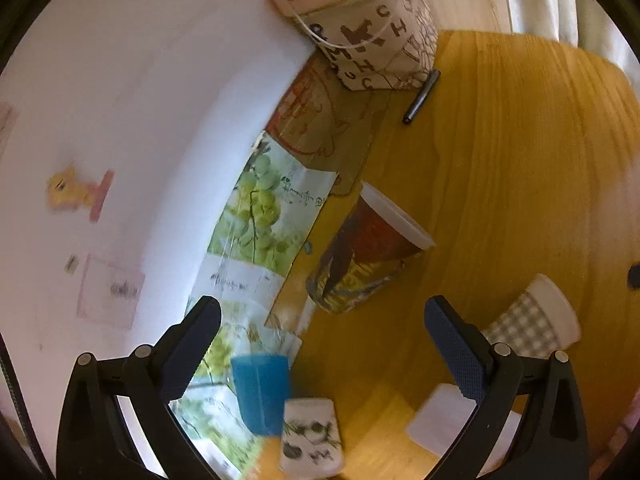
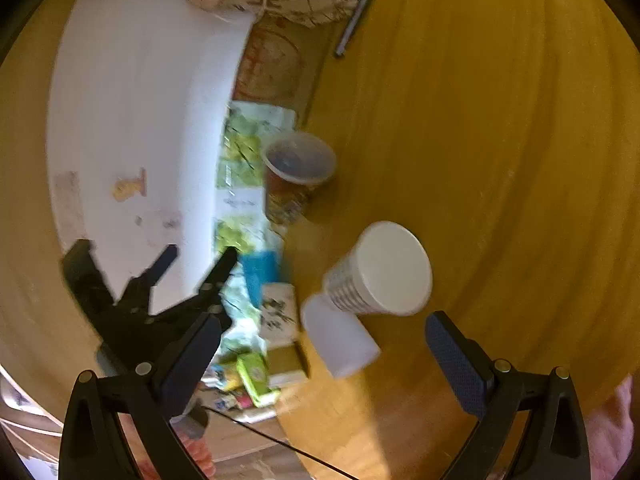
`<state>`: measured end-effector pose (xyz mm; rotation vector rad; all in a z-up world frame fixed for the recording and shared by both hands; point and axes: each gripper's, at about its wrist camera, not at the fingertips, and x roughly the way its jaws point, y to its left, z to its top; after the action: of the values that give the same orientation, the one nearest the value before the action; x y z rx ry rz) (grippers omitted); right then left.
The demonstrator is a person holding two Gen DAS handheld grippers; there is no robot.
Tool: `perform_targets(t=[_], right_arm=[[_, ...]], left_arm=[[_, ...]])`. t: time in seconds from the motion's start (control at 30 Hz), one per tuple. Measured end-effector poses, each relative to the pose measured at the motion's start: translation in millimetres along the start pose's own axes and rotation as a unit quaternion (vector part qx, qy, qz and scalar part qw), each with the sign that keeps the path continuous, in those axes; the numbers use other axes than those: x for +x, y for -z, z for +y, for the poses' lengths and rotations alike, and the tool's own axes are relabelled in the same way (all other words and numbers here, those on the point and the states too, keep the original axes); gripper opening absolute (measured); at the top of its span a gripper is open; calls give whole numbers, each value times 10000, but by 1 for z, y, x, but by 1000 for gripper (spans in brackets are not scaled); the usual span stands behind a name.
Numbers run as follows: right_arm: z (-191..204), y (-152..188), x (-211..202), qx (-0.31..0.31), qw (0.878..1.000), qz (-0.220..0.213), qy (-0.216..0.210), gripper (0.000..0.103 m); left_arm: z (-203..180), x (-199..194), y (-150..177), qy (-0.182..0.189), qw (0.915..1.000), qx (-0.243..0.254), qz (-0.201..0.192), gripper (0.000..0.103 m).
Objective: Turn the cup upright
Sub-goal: 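Close the left gripper around the body of the brown printed cup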
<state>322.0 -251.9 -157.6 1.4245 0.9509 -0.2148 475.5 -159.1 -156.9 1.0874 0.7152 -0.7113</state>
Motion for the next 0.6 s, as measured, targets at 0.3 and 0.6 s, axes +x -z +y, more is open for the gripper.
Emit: perform_targets(t=[0.3, 0.6], right_arm=[[8, -29, 8, -318, 9983, -466, -139, 102], [-6, -49, 28, -235, 9990, -336, -187, 102]], left_arm=[[-9, 44, -14, 39, 9983, 556, 197, 101], [-26, 75, -16, 57, 9961, 832, 303, 101]])
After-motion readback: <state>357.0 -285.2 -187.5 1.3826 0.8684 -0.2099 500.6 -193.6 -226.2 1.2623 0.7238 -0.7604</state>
